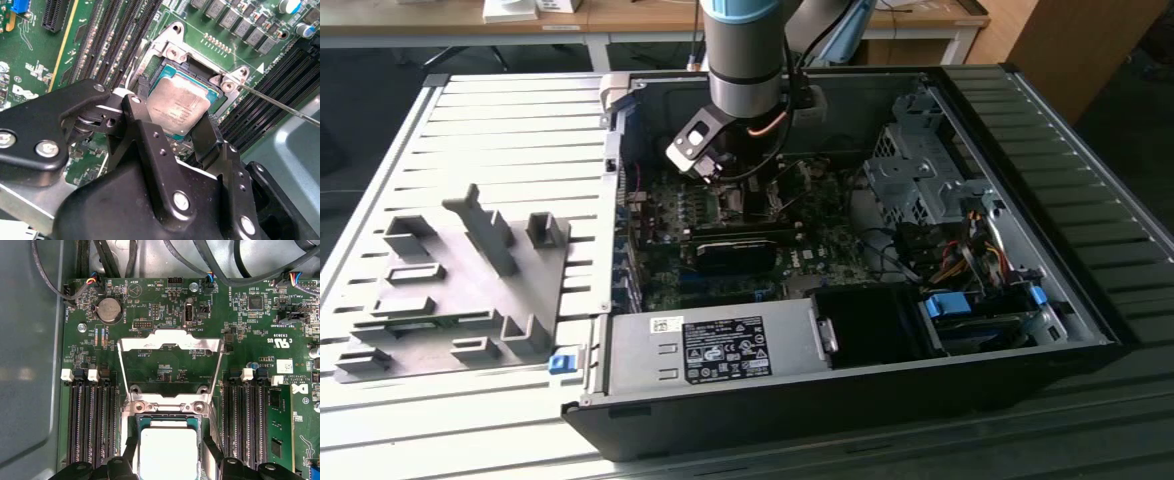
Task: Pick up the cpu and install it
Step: 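Place the cpu into insertion slot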
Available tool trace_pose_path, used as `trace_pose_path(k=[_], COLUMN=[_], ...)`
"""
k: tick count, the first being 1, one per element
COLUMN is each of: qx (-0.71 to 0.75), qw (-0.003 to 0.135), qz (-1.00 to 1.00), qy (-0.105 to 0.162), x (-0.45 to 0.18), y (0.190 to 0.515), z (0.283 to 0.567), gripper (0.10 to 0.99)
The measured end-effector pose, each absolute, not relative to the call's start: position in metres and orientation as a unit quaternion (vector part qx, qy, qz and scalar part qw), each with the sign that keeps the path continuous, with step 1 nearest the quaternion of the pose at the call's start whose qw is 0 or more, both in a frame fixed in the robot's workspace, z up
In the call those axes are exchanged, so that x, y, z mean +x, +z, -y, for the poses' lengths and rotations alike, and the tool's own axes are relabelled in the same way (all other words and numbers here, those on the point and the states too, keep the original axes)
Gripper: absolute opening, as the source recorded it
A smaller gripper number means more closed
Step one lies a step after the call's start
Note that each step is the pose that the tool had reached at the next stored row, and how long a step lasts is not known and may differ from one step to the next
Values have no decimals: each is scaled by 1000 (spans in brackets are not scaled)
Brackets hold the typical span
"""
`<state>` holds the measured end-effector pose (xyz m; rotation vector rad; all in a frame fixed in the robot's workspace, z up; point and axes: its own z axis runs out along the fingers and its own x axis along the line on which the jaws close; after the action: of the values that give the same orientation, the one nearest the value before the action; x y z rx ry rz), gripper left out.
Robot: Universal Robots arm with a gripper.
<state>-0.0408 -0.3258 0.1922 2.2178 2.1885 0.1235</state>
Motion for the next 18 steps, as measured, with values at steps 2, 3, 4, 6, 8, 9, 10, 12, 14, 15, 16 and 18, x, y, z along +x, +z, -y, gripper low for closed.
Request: trace_pose_path(k=[2, 3, 4, 6, 8, 9, 10, 12, 14, 15, 16, 18], qx=[711, 711, 711, 711, 712, 712, 712, 713, 714, 714, 714, 715], qw=[12, 12, 12, 12, 12, 12, 12, 12, 12, 12, 11, 10], qz=[-702, -702, -702, -702, -701, -701, -701, -700, -699, -699, -699, -698], qy=[40, 39, 40, 40, 40, 40, 40, 40, 40, 40, 40, 42], x=[-41, -41, -41, -41, -41, -41, -40, -40, -40, -40, -40, -40], y=[192, 193, 193, 193, 193, 193, 193, 193, 193, 193, 193, 193], z=[326, 326, 326, 326, 327, 328, 328, 329, 329, 329, 329, 326], gripper=[612, 612, 612, 612, 612, 612, 612, 612, 612, 612, 612, 612])
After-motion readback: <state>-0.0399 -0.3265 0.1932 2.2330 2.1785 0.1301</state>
